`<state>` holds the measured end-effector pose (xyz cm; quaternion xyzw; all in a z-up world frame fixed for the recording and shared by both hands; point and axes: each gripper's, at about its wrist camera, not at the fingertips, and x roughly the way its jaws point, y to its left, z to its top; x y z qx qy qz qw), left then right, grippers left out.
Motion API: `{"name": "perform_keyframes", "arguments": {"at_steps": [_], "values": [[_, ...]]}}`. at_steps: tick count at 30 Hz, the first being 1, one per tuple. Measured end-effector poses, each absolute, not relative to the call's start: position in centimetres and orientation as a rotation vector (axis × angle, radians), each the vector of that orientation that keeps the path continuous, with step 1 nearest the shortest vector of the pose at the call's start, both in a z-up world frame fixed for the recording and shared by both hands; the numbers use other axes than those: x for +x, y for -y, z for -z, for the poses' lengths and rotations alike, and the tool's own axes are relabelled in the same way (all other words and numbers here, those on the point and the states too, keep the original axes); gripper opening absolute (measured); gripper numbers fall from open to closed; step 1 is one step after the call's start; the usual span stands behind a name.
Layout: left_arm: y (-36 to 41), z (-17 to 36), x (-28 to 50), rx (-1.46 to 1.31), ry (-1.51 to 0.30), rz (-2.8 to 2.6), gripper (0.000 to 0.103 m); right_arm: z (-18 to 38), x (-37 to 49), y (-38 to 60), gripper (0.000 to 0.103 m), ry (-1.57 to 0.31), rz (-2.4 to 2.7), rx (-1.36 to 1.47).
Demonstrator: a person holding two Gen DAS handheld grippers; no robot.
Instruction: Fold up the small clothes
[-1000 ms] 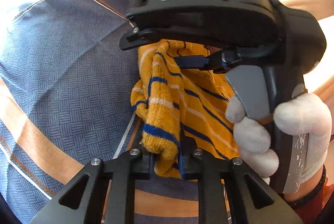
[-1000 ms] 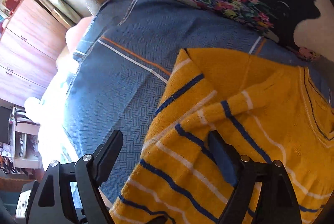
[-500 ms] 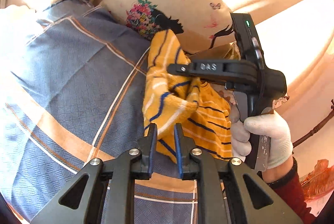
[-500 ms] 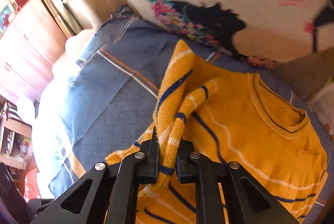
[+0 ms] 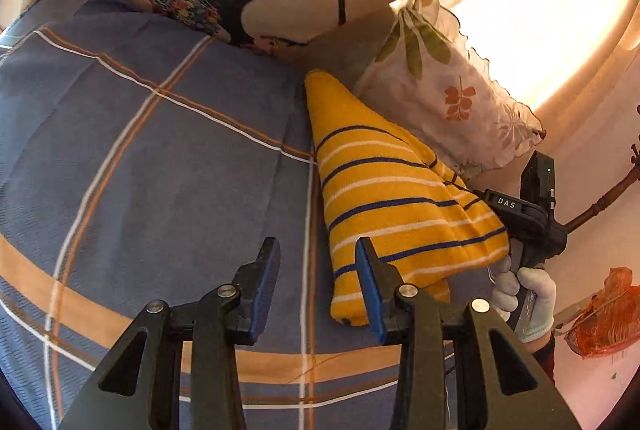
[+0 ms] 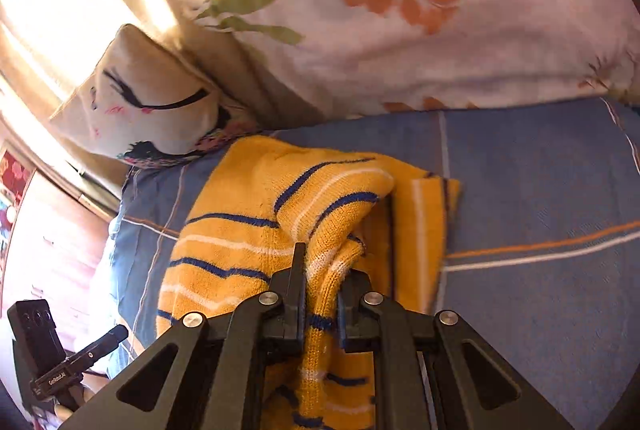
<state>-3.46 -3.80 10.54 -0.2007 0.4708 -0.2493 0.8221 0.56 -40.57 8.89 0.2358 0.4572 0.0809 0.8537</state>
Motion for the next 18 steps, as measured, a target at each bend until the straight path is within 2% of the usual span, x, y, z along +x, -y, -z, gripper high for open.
{"name": "perform_keyframes", "arguments": {"at_steps": [5,8,13,15,18], "values": [[10.1,-10.5,-1.5,-0.349,-1.041,0.628,0.037,-5.5,-0.3,42.5,0.013,-0.985,-0.157,0.517],[13.5,-9.3,0.0,-0.286,-1.084,0.642,0.046,-4.4,-0.3,41.6,0.017,-0.973,-0.169,0.483],[15.0,-7.8,-0.2,-0.162,-1.124,0.585,0.046,-5.8,-0.8,42.9,0.044,-0.925,-0.169,0.516],[14.8,-7.2,-0.2,-0.146,-1.152,0.575,0.046,-6.9,-0.9,44.0,0.049,-0.870,-0.179,0.567],[13.7,-7.0,-0.2,-0.186,-1.162,0.584,0.048,-7.6,-0.1,43.4,0.049,-0.877,-0.173,0.527]]}}
